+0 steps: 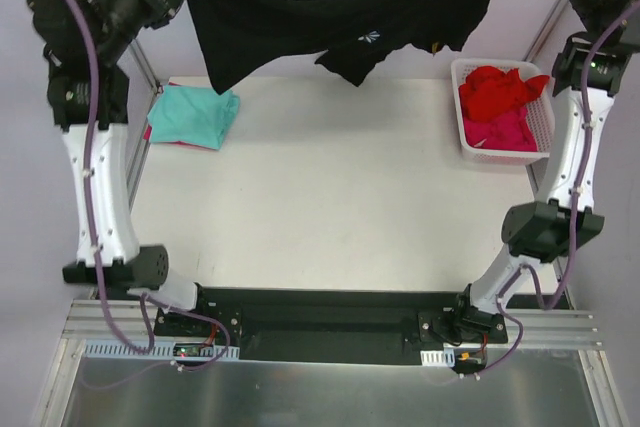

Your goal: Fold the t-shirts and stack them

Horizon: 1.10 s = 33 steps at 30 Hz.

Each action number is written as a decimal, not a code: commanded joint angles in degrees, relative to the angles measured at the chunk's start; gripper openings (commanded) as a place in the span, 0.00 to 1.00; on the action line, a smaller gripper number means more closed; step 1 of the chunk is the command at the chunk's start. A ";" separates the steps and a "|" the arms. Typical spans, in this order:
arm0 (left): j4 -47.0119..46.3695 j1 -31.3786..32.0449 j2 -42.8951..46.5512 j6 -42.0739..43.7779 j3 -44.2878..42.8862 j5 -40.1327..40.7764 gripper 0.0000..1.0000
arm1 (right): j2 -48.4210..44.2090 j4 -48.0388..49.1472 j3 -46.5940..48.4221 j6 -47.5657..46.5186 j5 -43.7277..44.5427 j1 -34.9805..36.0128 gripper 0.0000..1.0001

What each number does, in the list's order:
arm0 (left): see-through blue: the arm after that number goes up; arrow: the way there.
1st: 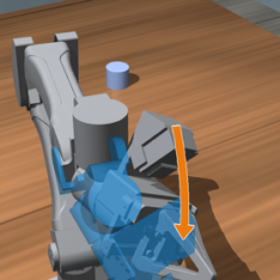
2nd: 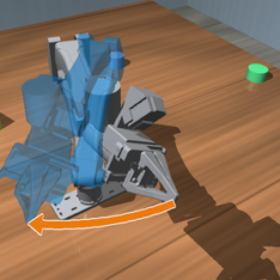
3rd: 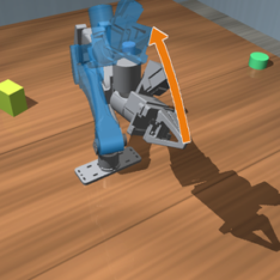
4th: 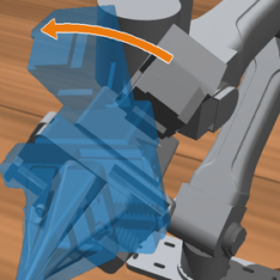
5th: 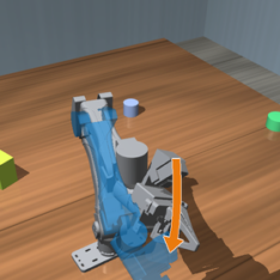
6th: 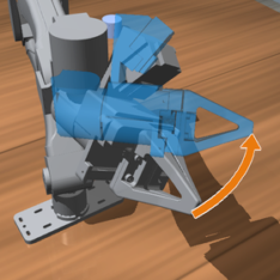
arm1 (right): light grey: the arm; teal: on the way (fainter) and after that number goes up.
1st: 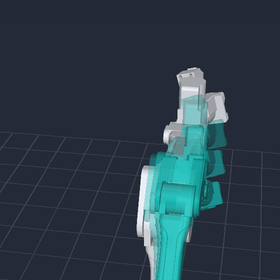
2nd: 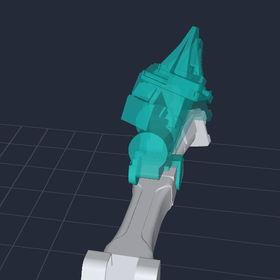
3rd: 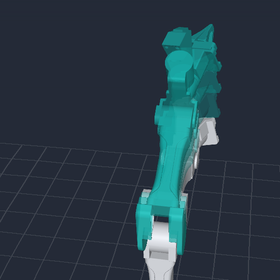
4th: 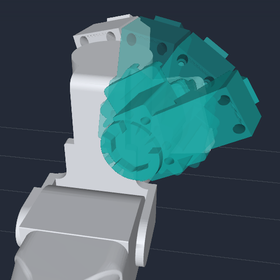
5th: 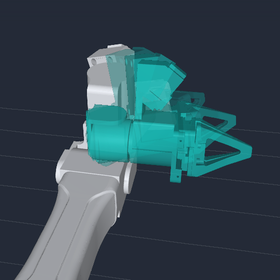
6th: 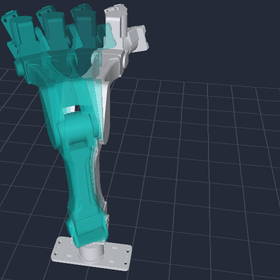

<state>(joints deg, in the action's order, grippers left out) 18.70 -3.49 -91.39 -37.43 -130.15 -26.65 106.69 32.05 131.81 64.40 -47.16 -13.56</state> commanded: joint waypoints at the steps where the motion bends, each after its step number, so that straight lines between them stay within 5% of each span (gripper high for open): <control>1: -7.26 -0.47 15.61 2.88 14.44 -0.07 0.00 | -15.97 12.59 -12.42 3.80 -5.57 -0.15 0.00; 5: -10.87 -0.56 27.30 3.15 33.68 1.42 0.00 | -27.04 11.64 -28.24 3.29 -7.07 -0.15 0.00; 7: -10.88 -0.56 28.11 3.50 35.05 1.26 0.00 | -31.98 6.73 -32.13 -1.89 -6.20 -0.06 0.00; 22: -5.17 -0.56 23.55 1.39 8.17 2.31 0.00 | -27.78 -0.31 -6.40 -4.89 -0.14 -0.15 0.00; 33: -8.32 -0.38 10.64 0.16 12.36 0.90 0.00 | -18.20 1.96 -13.59 -10.77 -0.83 0.11 0.00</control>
<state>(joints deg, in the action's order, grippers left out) 12.27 -3.49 -72.12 -36.40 -121.80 -25.54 82.72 33.10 121.71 57.82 -49.98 -13.56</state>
